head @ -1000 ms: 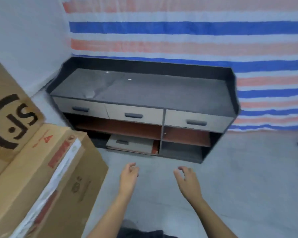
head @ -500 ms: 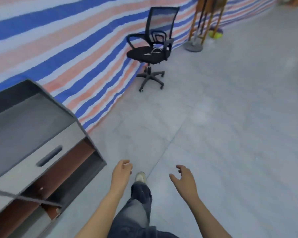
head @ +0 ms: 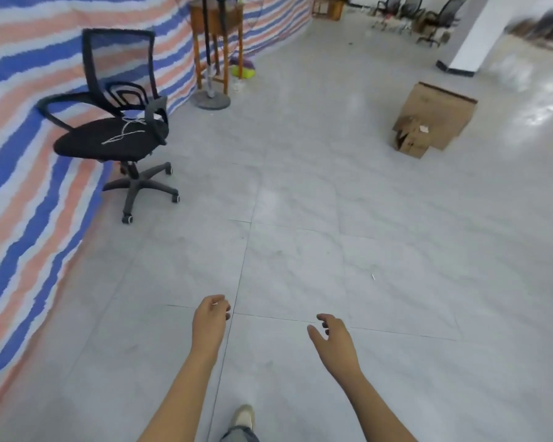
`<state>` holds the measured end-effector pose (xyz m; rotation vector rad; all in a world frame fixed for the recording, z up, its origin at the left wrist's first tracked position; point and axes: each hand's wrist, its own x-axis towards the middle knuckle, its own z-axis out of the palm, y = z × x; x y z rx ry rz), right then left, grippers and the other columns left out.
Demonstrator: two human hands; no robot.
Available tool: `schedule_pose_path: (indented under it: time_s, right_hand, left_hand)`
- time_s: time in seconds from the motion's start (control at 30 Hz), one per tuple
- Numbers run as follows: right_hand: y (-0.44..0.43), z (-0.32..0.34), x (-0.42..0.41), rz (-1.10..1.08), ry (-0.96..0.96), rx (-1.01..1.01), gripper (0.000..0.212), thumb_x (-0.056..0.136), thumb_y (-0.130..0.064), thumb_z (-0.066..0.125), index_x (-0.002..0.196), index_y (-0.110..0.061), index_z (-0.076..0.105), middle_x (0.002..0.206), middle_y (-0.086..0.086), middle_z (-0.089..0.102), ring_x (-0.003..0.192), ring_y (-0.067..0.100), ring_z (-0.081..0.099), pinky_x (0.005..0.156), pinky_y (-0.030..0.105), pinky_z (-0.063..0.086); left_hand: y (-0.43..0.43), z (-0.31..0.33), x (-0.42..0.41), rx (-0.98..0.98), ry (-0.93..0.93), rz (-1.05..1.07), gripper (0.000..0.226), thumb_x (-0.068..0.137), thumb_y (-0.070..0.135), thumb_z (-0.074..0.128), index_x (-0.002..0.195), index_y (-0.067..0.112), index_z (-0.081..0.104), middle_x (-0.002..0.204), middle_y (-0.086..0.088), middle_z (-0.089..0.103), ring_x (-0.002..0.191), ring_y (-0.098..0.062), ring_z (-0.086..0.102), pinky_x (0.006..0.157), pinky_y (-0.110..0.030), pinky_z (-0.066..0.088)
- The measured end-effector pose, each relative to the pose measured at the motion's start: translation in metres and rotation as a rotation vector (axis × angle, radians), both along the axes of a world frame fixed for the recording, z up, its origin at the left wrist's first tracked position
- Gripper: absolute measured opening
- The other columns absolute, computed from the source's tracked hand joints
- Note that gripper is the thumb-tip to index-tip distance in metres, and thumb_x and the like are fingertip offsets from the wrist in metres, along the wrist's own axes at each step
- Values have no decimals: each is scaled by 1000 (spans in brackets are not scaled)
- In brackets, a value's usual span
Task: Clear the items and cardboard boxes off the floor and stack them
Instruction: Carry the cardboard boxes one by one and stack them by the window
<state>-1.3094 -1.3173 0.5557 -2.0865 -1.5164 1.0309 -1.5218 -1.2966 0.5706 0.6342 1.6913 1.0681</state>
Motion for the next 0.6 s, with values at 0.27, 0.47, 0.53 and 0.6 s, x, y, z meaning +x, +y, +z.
schedule_pose_path:
  time_s: [0.27,0.47,0.53,0.6]
  right_hand:
    - [20,-24,54,-269,-65,-180,39,93,-29,50,129,-15,48,130,5,49,118,16,46,95,26,40]
    - [102,-32,105,-332,-9,-122,39,93,-28,50,130,-14,47,129,5,48,119,18,45,95,27,39]
    - [140,-31,133,-339,7,-83,40,93,-29,50,130,-14,47,129,5,47,120,18,45,94,26,38]
    - [181,-23,168,-355,21,-33,40,94,-28,50,130,-12,47,129,7,47,120,19,45,94,27,38]
  left_hand:
    - [64,-29,79,-205,-14,-354,18,92,10,46,76,12,53,87,-9,57,79,-20,53,64,-26,38]
    - [151,-33,132,-205,67,-436,18,91,11,45,76,11,53,84,-7,56,79,-20,52,61,-25,36]
    - [187,-30,157,-180,100,-442,18,92,11,45,76,11,53,85,-7,57,80,-20,53,63,-25,37]
    - [220,-26,188,-158,109,-452,18,92,12,44,77,11,54,88,-8,57,82,-21,53,63,-26,37]
